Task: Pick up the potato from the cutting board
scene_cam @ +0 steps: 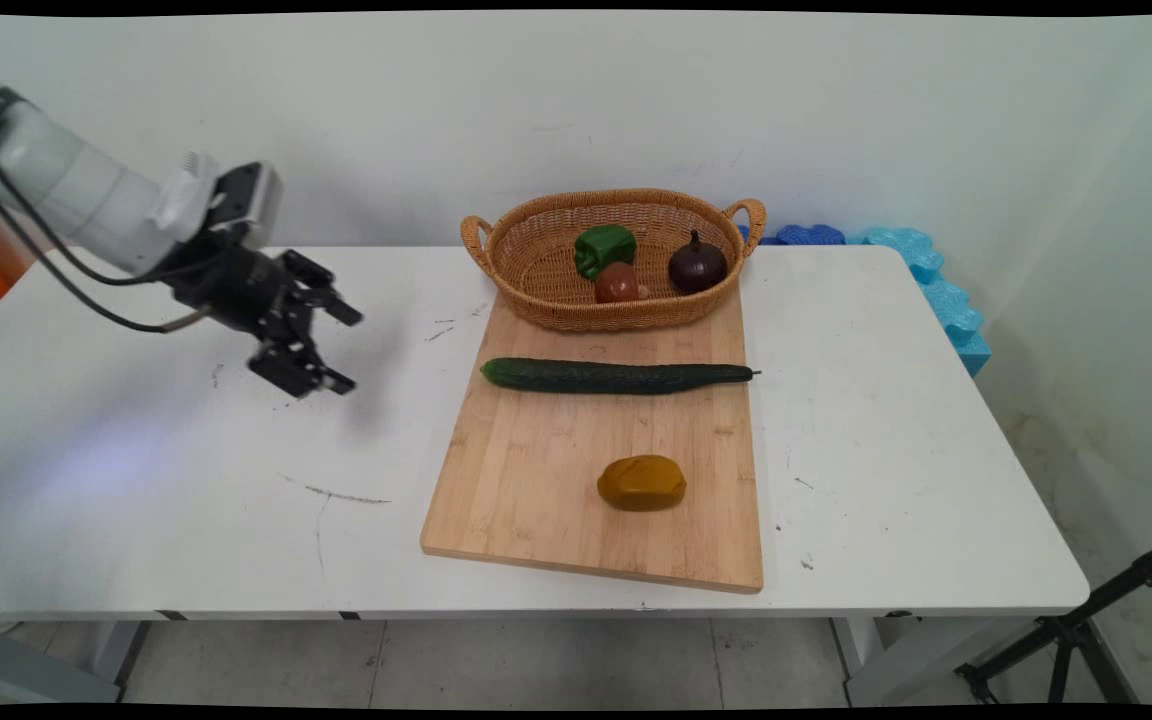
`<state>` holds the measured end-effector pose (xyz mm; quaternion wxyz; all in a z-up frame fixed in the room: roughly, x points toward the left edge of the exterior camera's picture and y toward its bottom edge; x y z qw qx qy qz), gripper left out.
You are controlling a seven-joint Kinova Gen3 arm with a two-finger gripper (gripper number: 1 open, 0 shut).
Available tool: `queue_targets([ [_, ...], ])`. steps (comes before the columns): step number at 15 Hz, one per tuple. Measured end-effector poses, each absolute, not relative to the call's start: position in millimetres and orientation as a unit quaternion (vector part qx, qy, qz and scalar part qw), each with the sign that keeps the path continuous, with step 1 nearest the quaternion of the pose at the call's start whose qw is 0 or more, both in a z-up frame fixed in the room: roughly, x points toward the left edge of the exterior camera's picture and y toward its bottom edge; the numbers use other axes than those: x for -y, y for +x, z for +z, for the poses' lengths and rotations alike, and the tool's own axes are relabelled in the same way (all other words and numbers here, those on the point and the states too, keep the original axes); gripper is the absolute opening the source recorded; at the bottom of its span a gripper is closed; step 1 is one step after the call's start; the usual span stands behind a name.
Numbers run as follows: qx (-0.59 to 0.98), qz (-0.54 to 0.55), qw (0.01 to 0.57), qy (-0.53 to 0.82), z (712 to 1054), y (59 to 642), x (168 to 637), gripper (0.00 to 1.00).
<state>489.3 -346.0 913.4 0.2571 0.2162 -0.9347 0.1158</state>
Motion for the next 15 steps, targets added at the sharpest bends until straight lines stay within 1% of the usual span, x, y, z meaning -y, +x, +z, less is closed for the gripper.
queue_targets([
  [9, 0.93, 0.07, 0.321, 0.163, 894, 373, 369, 1.0],
  [15, 0.922, 0.041, 0.351, 0.157, 866, 306, 382, 1.0],
])
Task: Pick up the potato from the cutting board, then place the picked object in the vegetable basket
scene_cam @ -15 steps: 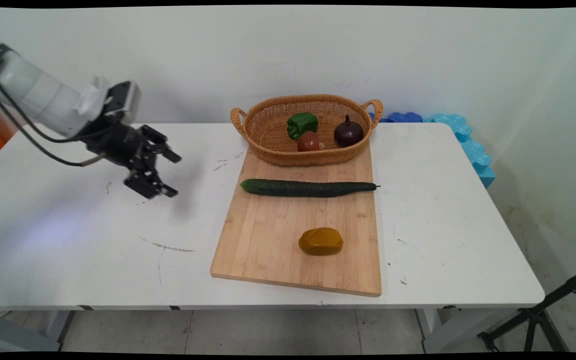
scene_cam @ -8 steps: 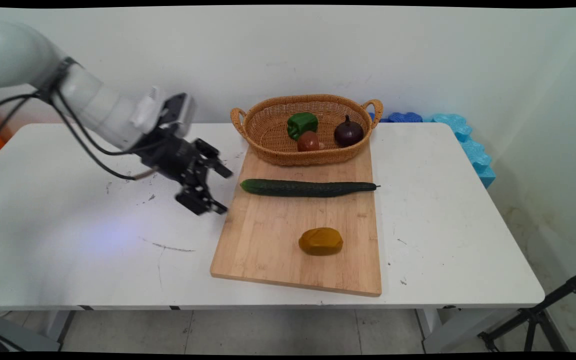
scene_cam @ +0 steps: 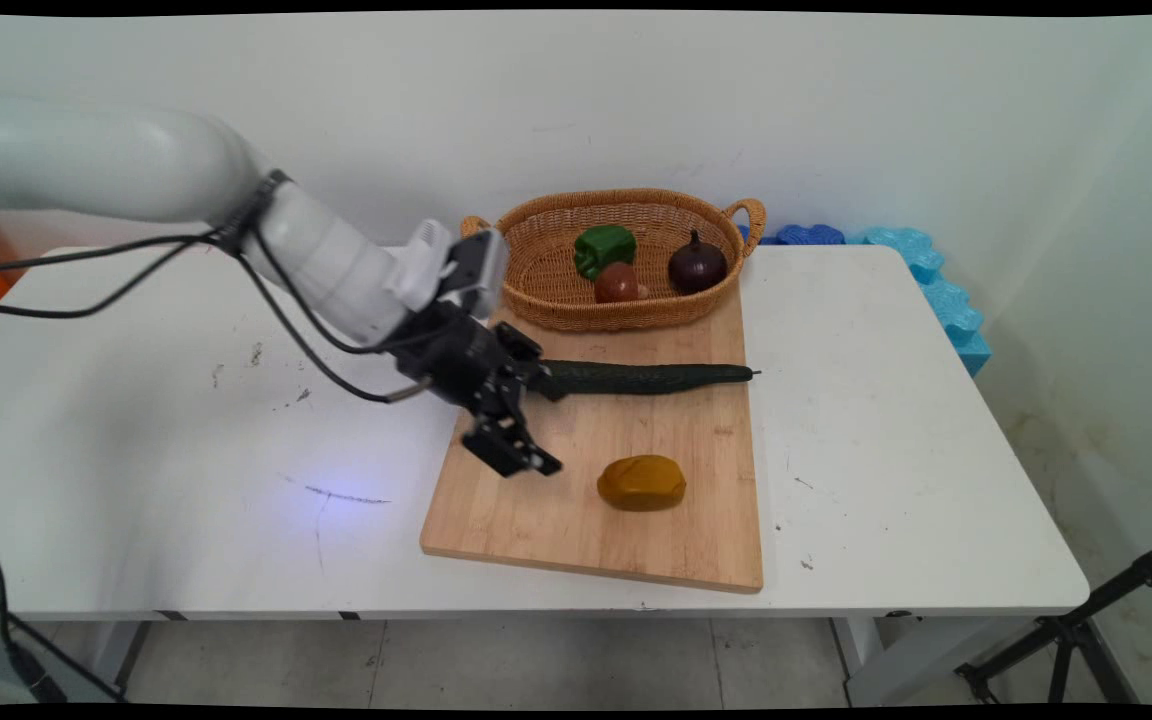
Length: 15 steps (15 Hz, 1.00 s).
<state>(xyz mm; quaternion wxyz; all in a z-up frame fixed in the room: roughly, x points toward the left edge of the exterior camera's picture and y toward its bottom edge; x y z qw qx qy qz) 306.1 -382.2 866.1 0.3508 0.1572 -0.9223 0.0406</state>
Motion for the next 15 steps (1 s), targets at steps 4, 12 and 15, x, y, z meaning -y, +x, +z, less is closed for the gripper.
queue_targets([
  [4, 0.92, 0.03, 0.359, 0.158, 845, 274, 389, 1.0],
  [12, 0.92, 0.032, 0.358, 0.158, 810, 237, 399, 0.0],
  [15, 0.921, 0.036, 0.356, 0.155, 805, 231, 400, 0.0],
])
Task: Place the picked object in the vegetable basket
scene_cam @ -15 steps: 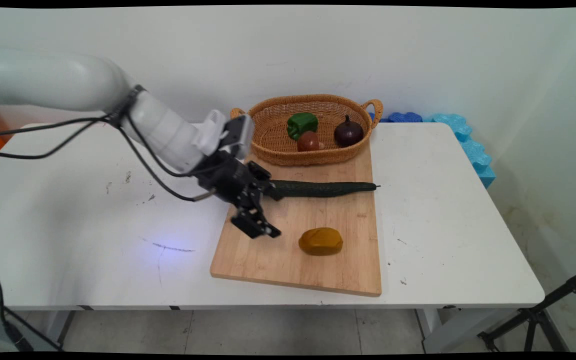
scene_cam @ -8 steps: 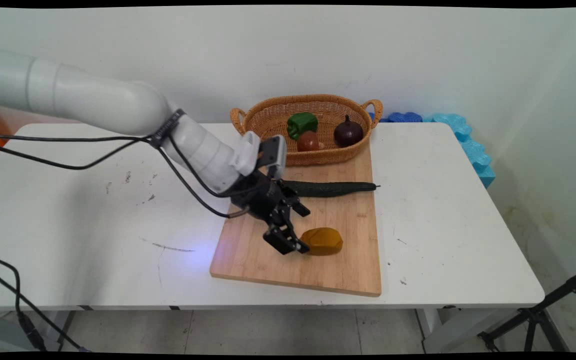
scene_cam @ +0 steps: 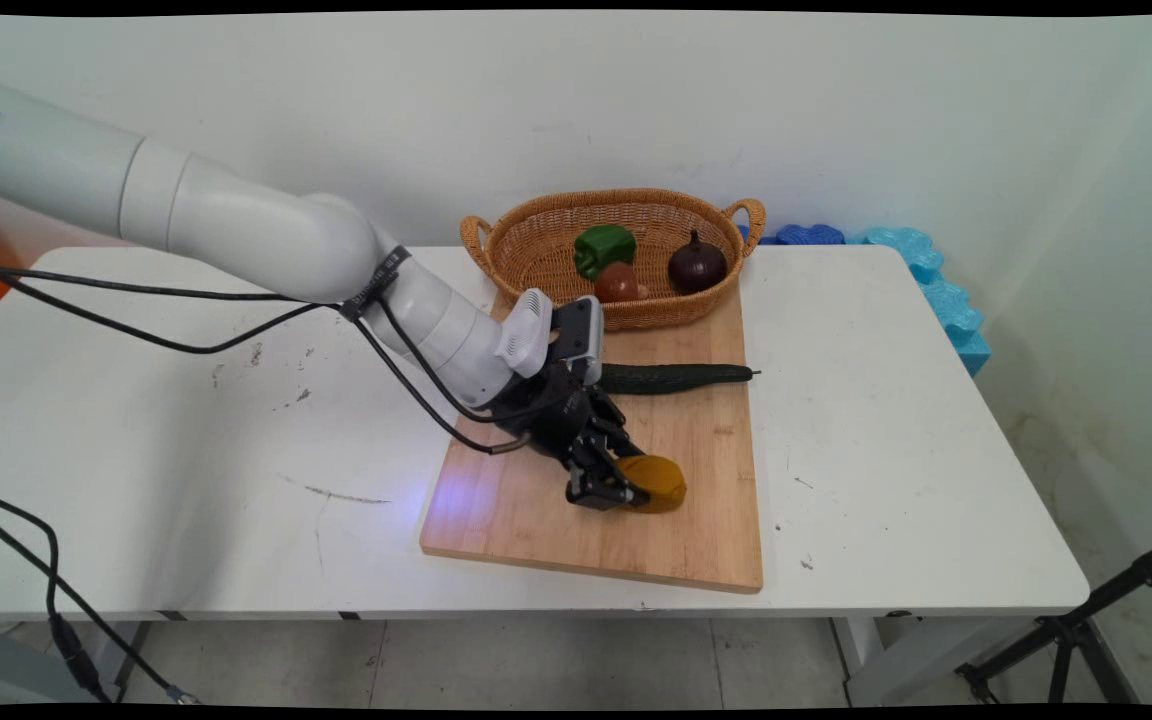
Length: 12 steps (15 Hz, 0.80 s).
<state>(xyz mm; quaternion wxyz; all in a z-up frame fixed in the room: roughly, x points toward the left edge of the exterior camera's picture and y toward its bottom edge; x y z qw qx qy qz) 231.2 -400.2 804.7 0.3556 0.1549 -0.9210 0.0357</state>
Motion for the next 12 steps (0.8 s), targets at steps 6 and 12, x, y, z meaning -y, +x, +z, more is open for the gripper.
queue_targets([
  [6, 0.922, 0.048, 0.354, 0.147, 806, 230, 403, 0.0],
  [12, 0.914, 0.07, 0.368, 0.157, 837, 240, 412, 0.0],
])
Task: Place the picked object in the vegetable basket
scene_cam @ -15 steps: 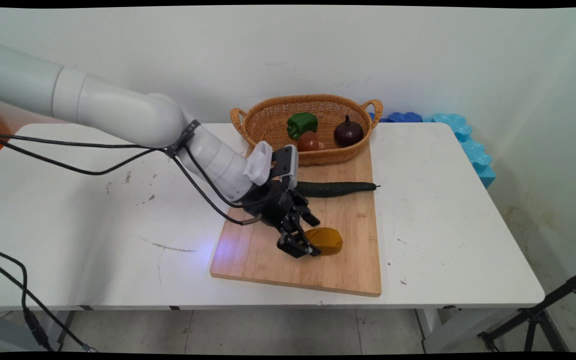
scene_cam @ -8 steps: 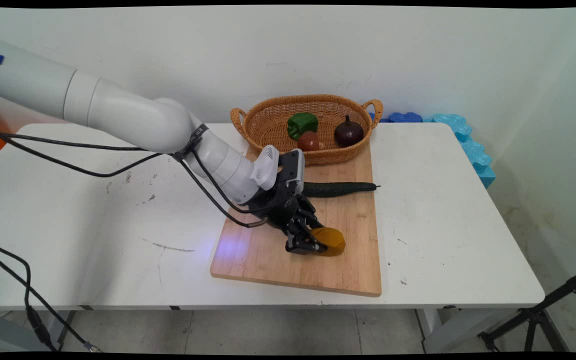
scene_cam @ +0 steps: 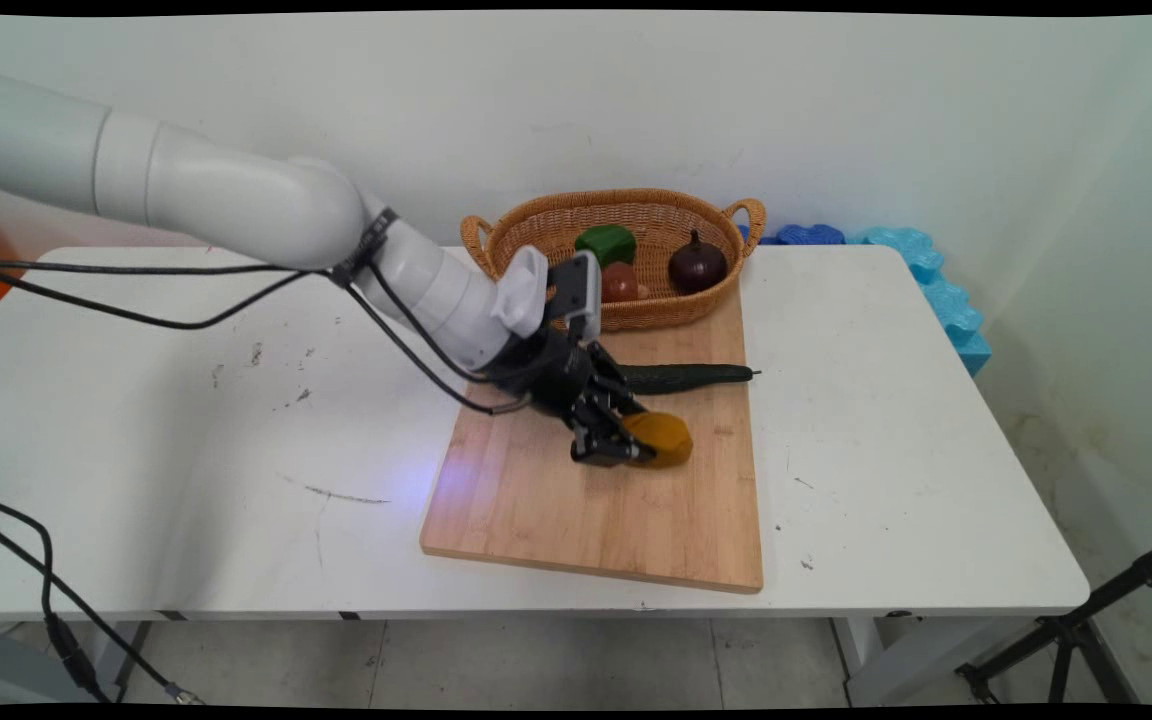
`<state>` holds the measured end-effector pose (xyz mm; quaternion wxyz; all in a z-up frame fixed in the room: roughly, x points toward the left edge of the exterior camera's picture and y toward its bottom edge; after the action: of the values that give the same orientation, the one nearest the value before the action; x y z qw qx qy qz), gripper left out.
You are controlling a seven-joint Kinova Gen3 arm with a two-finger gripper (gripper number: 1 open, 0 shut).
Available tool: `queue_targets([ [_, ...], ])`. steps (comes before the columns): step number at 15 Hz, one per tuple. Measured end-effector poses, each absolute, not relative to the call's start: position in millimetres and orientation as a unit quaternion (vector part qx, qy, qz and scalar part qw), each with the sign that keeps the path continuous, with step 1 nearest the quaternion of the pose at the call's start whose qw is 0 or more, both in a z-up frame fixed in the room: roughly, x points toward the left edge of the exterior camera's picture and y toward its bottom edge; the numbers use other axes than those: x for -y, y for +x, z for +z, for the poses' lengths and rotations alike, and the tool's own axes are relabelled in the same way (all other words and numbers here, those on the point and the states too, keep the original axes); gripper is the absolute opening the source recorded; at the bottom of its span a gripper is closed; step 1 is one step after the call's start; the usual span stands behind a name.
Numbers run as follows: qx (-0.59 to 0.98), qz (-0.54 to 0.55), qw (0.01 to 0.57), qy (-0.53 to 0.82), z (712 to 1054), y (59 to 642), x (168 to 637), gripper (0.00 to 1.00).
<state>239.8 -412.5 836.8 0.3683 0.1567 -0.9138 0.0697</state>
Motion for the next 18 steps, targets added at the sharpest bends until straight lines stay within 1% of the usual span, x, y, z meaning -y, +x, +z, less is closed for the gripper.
queue_targets([
  [4, 0.902, 0.096, 0.381, 0.177, 869, 252, 430, 0.0],
  [9, 0.886, 0.134, 0.391, 0.212, 899, 268, 459, 0.0],
  [14, 0.871, 0.175, 0.39, 0.244, 915, 286, 494, 0.0],
  [18, 0.861, 0.199, 0.387, 0.263, 917, 296, 522, 0.0],
])
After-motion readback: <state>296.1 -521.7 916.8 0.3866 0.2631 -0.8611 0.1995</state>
